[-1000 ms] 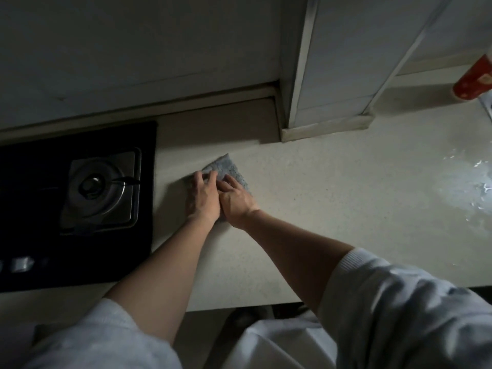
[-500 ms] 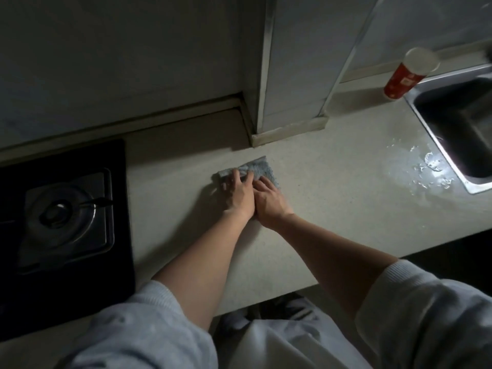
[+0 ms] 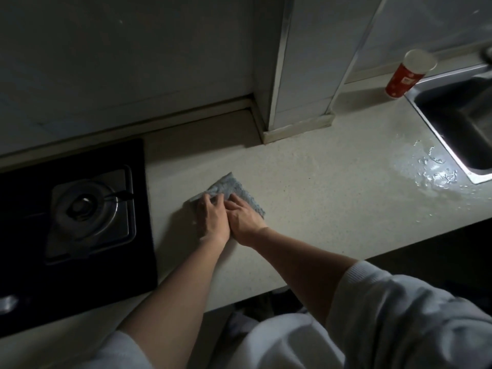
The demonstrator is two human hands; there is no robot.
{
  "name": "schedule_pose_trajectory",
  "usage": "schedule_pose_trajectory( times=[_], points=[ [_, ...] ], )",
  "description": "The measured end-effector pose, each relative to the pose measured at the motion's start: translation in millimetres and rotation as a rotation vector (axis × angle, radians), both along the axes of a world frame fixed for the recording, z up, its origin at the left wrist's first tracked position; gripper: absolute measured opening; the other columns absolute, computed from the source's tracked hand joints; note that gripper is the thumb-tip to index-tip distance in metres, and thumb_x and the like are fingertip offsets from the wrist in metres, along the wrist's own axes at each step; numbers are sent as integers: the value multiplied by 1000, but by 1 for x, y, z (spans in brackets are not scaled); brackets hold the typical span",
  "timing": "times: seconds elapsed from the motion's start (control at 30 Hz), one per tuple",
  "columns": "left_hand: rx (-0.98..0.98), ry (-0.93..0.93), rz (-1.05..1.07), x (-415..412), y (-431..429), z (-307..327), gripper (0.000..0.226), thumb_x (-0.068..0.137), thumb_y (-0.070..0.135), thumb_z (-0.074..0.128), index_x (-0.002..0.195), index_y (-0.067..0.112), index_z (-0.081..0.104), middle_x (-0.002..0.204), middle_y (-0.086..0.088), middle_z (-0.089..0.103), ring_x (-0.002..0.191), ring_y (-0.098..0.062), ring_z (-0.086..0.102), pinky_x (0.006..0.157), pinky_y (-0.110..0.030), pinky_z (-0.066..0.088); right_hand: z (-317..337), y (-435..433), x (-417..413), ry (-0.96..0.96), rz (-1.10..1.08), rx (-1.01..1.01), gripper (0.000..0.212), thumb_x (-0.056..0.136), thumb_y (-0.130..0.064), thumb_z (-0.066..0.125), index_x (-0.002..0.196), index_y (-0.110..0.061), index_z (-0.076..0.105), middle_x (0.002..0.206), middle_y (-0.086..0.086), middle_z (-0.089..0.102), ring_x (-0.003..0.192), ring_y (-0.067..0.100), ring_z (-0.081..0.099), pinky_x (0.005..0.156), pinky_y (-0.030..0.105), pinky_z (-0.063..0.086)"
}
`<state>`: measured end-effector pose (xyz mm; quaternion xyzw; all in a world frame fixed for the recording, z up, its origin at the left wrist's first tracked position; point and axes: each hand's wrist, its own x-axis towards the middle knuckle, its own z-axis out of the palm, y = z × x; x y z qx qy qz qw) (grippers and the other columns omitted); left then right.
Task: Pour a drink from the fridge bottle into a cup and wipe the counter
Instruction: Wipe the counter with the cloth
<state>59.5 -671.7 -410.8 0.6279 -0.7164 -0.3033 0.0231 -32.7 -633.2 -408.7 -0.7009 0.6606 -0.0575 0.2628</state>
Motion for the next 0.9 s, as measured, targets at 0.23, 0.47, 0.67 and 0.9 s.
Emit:
schedule_pose_trajectory(
  times=[0.23, 0.47, 0.67, 0.9],
  points=[
    [-9, -118, -12, 6, -19, 0, 47, 102, 17, 38, 149, 23, 33, 158, -11, 12, 139, -36, 30, 116, -44, 27, -10, -26, -5, 17, 126, 21, 78, 88, -27, 67, 154, -21, 27, 161, 5, 20, 150, 33, 7, 122, 46, 15],
    [-2, 8, 1, -58, -54, -2, 38, 103, 23, 39, 140, 25, 45, 152, -6, 26, 133, -33, 38, 110, -35, 30, -19, -49, -63, -27, 2, 2, 73, 91, -32, 62, 154, -25, 26, 162, 4, 18, 150, 32, 7, 122, 45, 16],
    [-94, 82, 41, -140, -46, 6, 30, 102, 39, 39, 127, 30, 53, 146, -4, 41, 128, -30, 45, 98, -31, 31, -22, -43, -138, -22, -23, -31, 69, 91, -37, 57, 153, -25, 29, 160, 6, 23, 149, 35, 10, 122, 44, 15],
    [-30, 160, 39, -225, -28, 14, 27, 99, 43, 45, 121, 28, 53, 141, -7, 47, 125, -32, 47, 102, -37, 34, -23, -25, -220, 50, -94, -14, 68, 91, -41, 48, 153, -23, 28, 161, 7, 23, 149, 34, 12, 122, 45, 14]
  ],
)
